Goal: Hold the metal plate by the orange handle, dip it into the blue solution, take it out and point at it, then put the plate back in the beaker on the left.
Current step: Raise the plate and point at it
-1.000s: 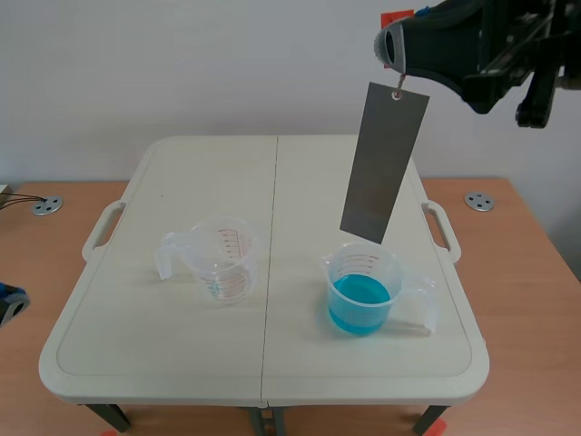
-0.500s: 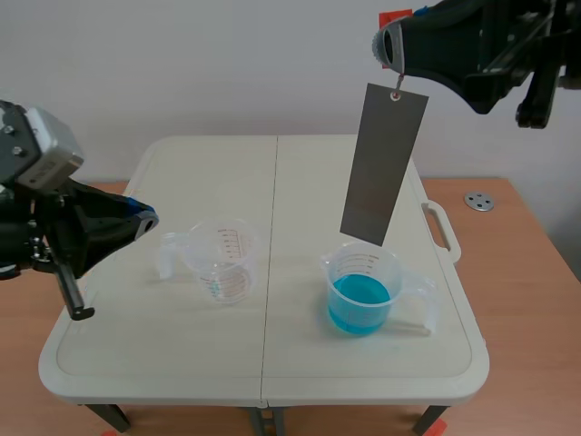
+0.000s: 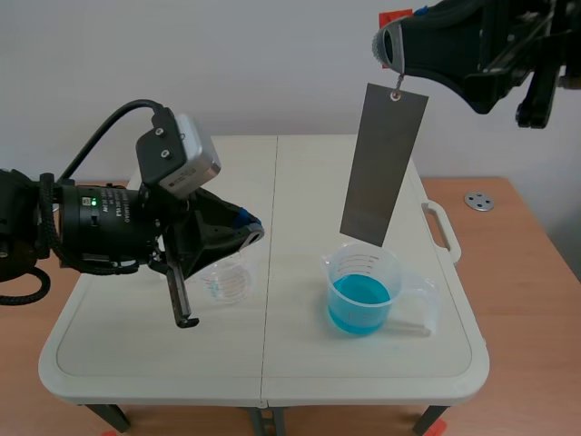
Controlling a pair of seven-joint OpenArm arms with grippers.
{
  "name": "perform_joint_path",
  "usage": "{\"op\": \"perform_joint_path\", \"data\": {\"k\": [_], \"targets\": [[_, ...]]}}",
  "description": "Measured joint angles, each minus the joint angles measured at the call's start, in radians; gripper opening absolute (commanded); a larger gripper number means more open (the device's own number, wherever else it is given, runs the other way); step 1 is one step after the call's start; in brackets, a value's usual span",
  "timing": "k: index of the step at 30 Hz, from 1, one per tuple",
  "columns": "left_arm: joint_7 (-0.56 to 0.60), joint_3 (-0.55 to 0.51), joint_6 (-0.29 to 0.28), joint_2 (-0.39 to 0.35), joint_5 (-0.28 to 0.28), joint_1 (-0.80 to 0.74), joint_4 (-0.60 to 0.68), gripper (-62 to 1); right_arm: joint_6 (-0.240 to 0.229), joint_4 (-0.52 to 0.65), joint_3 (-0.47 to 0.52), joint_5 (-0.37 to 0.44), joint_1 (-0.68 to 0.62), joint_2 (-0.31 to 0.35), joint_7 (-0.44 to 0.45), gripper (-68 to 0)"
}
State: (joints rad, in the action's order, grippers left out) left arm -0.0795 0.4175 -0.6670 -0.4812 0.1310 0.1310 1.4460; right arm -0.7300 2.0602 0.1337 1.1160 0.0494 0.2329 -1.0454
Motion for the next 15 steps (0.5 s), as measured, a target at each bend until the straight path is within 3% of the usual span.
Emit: {"op": "perform_joint_path", "data": {"k": [8, 15], "targets": [[-0.029, 0.054, 0.0, 0.048, -0.002, 0.039, 0.0, -58.2, 0.0, 0.0, 0.0, 0.0, 0.0, 0.0, 0.0, -66.4], [-0.036, 0.079, 0.0, 0.109, -0.083, 0.062, -0.032, -58.2, 0.0, 0.0, 0.0, 0.0, 0.0, 0.0, 0.0, -66.4]]}}
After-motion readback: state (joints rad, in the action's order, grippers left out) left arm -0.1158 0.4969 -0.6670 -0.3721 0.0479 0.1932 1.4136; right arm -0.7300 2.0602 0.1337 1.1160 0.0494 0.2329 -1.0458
